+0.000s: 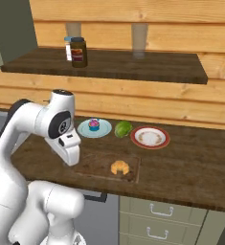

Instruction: From the different types of pastries on the counter, select a croissant and place it on the cutting board. Then retrieve a jar of jam from the cabinet and place it alongside the croissant on the cutting board.

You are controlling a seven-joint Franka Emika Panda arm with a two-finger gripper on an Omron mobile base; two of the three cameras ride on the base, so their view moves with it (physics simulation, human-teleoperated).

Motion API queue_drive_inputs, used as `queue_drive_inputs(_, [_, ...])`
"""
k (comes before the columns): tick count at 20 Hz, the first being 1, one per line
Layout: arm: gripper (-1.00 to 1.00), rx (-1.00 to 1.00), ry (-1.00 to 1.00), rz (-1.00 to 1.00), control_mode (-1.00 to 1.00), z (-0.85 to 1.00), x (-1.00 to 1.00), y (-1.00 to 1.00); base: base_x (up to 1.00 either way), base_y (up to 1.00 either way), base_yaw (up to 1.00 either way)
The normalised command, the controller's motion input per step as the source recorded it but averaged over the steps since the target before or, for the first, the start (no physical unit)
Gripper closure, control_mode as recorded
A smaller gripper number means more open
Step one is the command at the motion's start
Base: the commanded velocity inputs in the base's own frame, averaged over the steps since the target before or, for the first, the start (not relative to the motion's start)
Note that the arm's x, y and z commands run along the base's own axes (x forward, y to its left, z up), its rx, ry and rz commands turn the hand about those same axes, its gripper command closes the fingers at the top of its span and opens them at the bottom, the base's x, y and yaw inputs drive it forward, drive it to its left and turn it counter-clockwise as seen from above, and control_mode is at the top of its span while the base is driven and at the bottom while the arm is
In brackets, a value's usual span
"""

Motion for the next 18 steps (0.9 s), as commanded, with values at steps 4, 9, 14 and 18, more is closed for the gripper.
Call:
queue_drive_inputs(4, [-1.0, 0.0, -0.04, 0.02, 1.0, 0.0, -0.12, 0.0, -0.64, 0.0, 0.08])
queue_drive_inputs(9, [-1.0, 0.0, 0.0, 0.0, 1.0, 0.0, 0.0, 0.0, -1.0, 0.06, 0.12])
queue_drive_inputs(14, [-1.0, 0.0, 0.0, 0.0, 1.0, 0.0, 0.0, 0.0, -1.0, 0.47, 0.11])
queue_drive_inputs(18, [-1.0, 0.0, 0.0, 0.0, 1.0, 0.0, 0.0, 0.0, -0.81, 0.99, 0.1])
